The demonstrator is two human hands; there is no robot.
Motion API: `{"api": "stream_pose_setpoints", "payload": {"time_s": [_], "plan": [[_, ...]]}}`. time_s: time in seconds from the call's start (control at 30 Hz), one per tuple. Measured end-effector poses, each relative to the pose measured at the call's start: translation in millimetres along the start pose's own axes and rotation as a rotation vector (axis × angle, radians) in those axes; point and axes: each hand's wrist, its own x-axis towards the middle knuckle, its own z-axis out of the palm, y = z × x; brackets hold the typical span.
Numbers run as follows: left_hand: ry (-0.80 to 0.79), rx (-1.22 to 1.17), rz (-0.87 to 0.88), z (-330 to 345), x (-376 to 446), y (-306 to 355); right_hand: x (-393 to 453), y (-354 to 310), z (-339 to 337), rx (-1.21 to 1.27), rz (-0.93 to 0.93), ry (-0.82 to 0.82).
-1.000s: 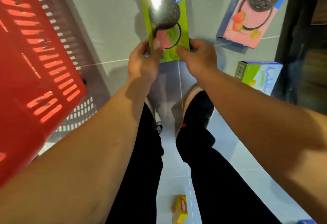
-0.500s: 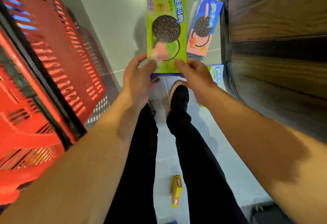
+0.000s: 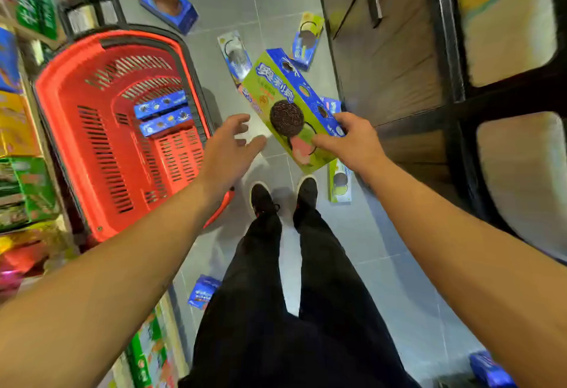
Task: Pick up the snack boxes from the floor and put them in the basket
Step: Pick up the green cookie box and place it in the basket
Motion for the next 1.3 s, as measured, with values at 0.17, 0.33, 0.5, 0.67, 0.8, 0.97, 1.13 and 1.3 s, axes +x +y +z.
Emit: {"api": "stream_pose_setpoints", "payload": {"time_s": [0.17, 0.33, 0.5, 0.67, 0.8, 0.97, 1.13, 1.3], "plan": [[0.187, 0.098, 0.254, -52.9, -61.0, 40.0, -67.8, -35.9, -16.0, -0.168, -0.179, 0.011], [0.364, 0.044, 0.345, -66.8, -122.7, 49.8, -107.7, -56.8, -18.7, -0.274, -0.36, -0.093], [0.423, -0.133, 0.278, -87.6, -183.6, 39.0, -135.7, -71.5, -26.5, -0.324, -0.538, -0.283], [0.397, -0.139, 0.203, -103.4, -242.0, 7.8, -154.4, -88.4, -15.6, -0.376, -0.695, -0.446], [0.525, -0.146, 0.126, -111.0, -274.4, -12.2, -167.2, -103.4, 6.1, -0.297, -0.73, -0.506], [0.646, -0.23, 0.09, -130.2, -288.0, -34.8, -176.0, -115.8, 33.2, 0.029, -0.679, -0.487], [0.665, -0.3, 0.013, -164.5, -276.0, -60.4, -174.9, -136.2, 87.9, 0.059, -0.629, -0.467], [0.702, -0.384, -0.075, -199.8, -239.0, -87.9, -172.2, -158.5, 151.9, 0.082, -0.54, -0.343]]}}
